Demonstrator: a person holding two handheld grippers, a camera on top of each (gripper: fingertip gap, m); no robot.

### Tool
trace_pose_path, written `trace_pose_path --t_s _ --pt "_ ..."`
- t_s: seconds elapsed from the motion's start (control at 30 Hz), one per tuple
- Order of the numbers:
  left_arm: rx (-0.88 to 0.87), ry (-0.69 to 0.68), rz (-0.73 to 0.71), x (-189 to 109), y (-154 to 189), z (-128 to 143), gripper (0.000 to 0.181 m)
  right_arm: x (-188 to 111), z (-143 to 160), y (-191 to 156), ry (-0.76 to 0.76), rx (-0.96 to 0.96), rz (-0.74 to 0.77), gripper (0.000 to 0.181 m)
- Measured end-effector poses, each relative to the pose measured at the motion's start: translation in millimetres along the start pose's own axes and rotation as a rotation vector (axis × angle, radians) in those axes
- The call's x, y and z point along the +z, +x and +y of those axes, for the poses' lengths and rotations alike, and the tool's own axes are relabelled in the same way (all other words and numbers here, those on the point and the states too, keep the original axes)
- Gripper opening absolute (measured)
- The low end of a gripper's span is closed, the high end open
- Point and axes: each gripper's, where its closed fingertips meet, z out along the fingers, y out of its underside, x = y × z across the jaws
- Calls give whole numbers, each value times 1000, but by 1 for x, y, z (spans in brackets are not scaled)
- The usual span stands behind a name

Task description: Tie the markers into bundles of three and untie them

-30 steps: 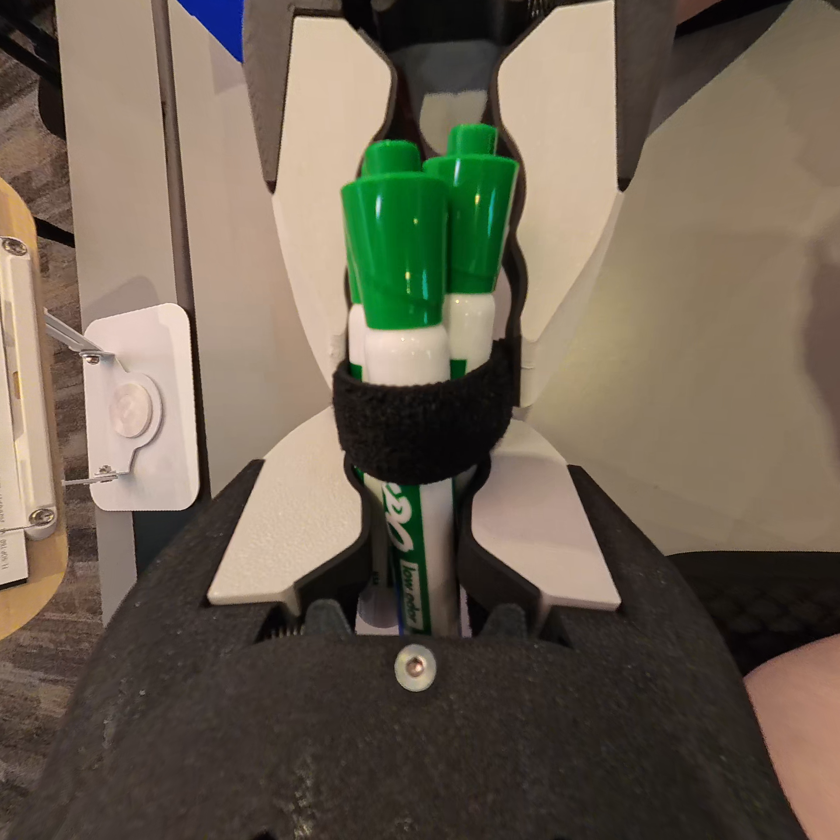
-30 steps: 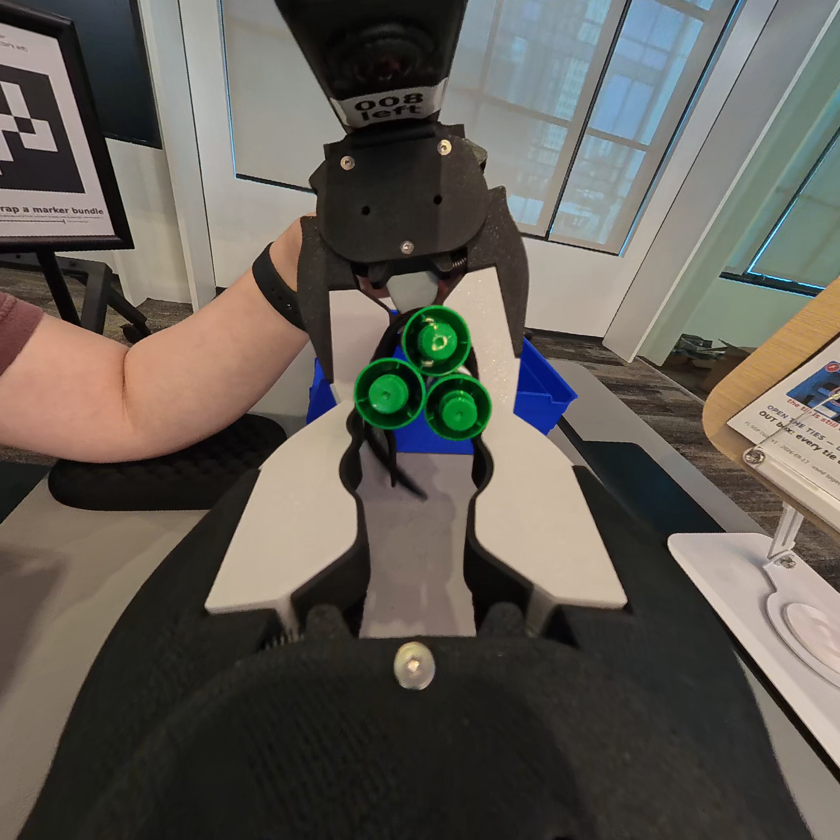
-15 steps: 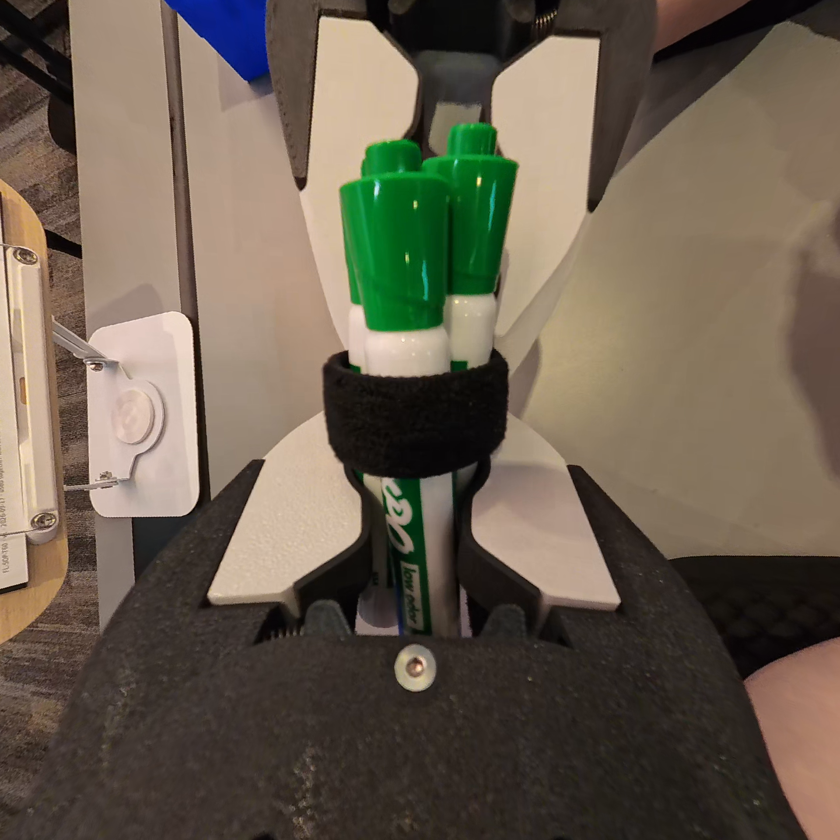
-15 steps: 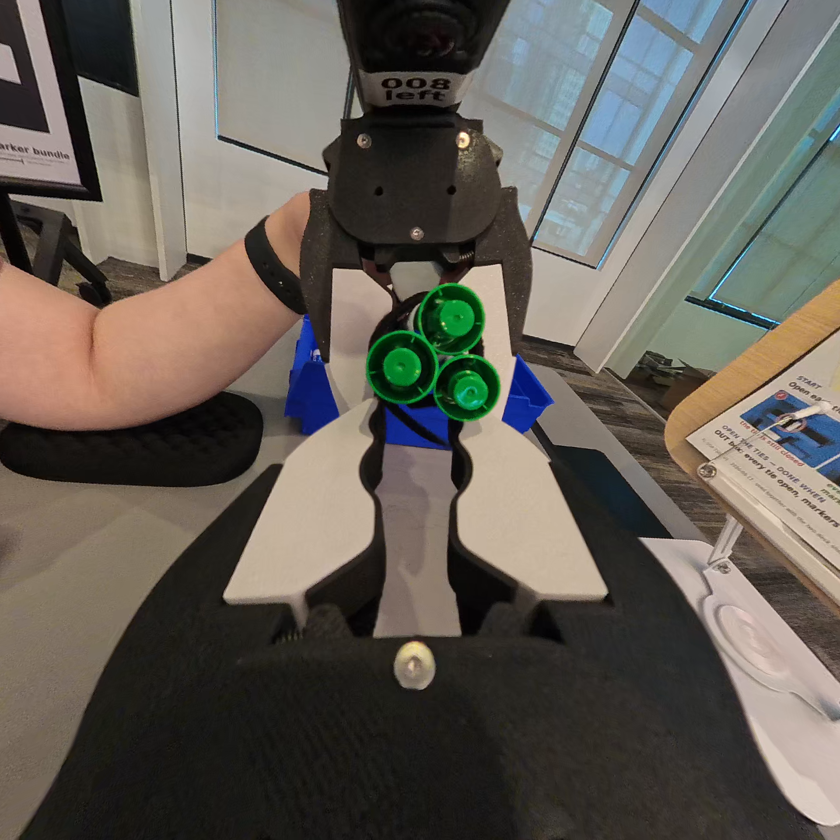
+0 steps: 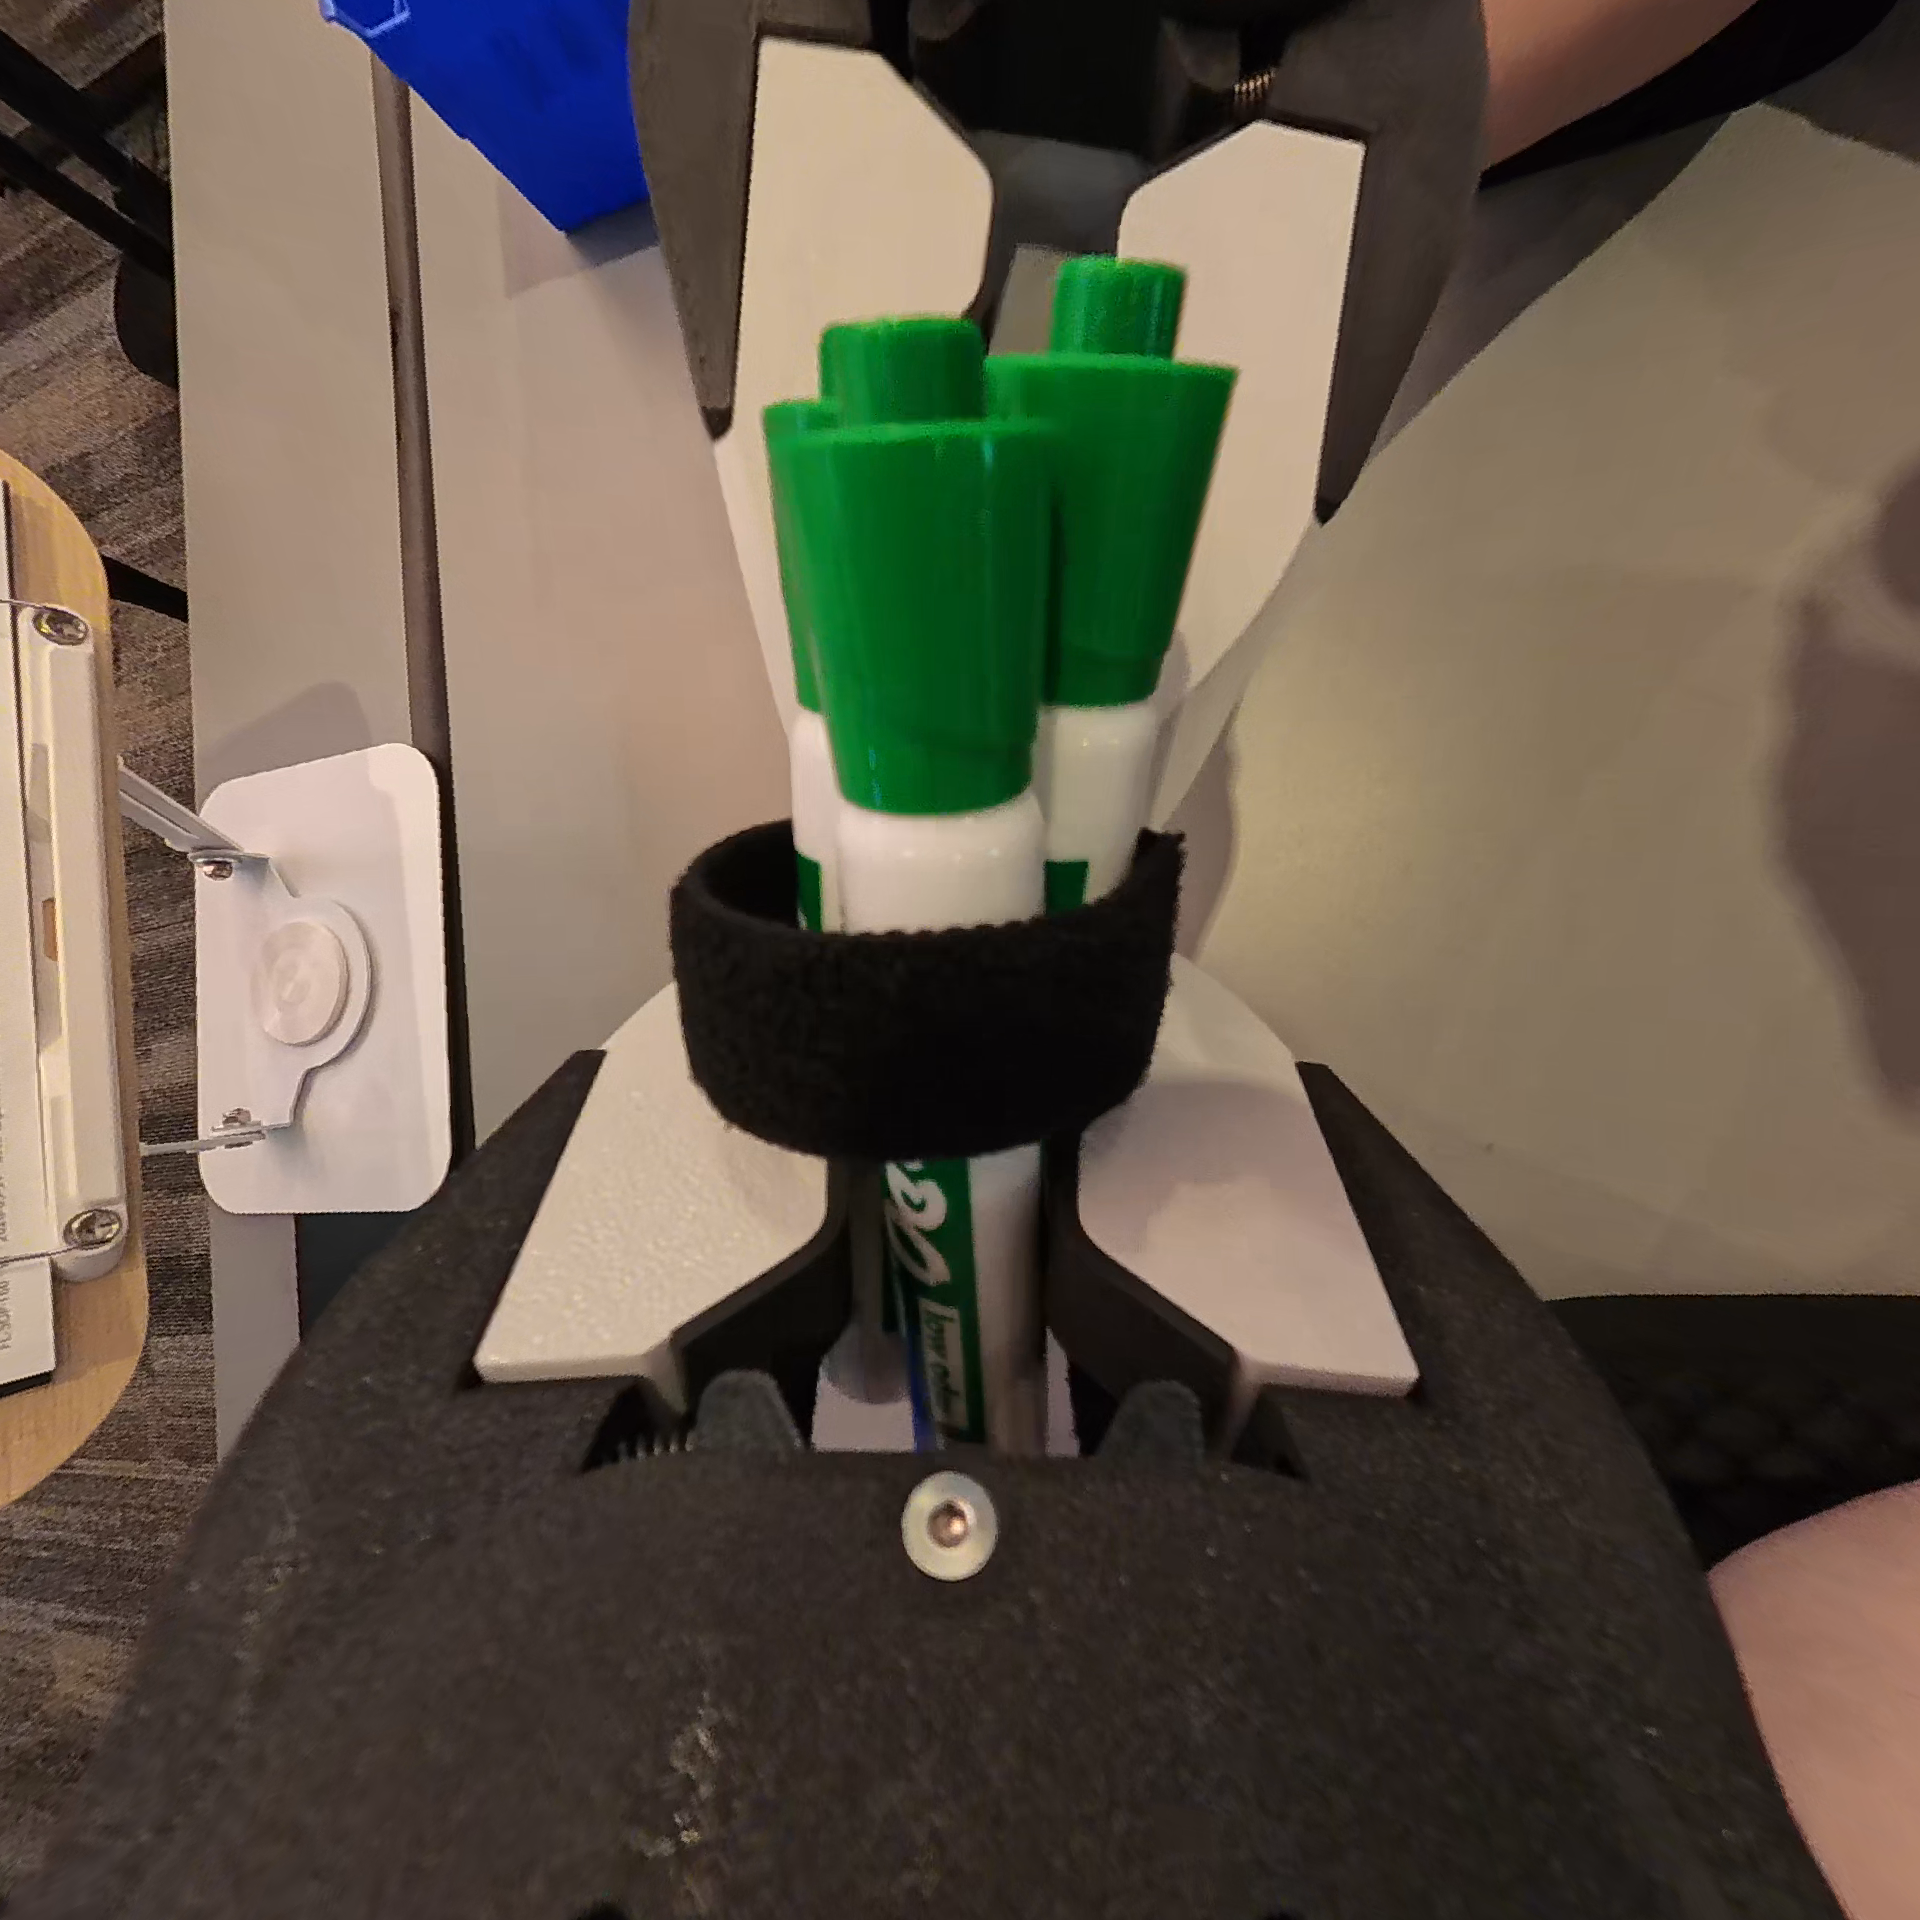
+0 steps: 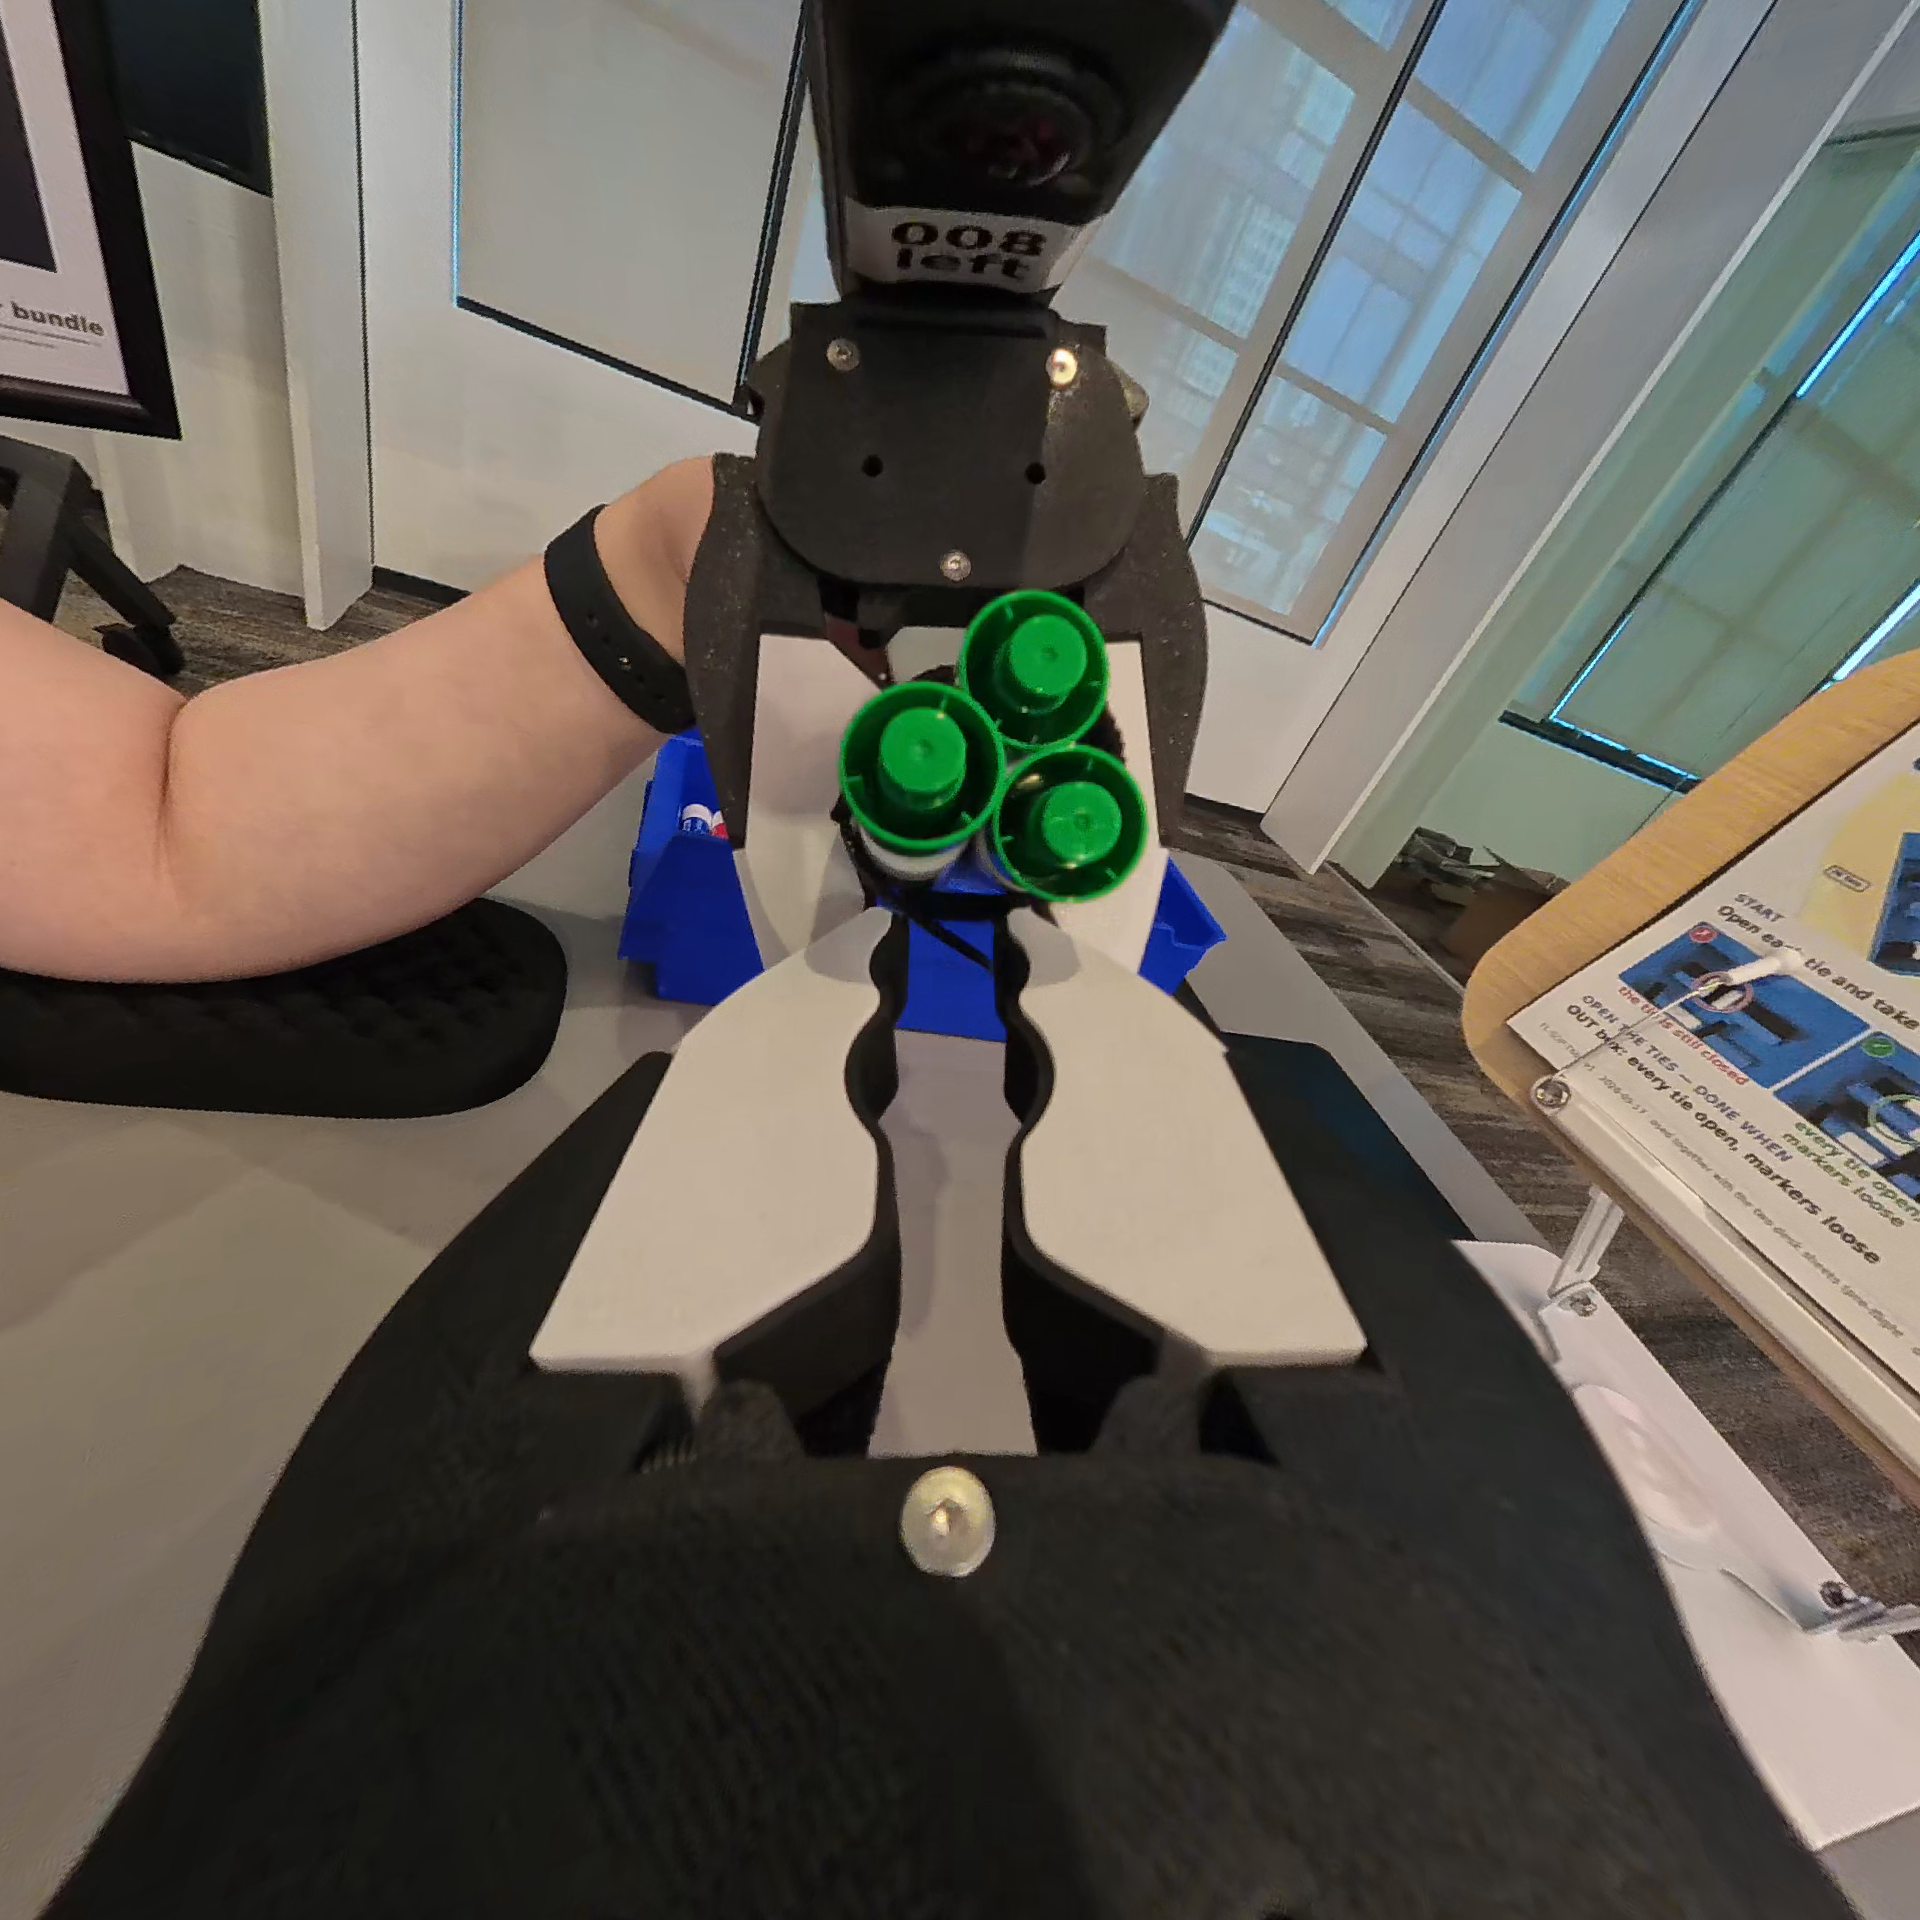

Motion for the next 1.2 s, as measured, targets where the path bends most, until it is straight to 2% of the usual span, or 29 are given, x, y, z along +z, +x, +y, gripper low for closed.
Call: trace_pose_path --t_s 1.2 --pt "-3 -41 52 9 6 7 41 0 9 -7 -38 3 -66 5"
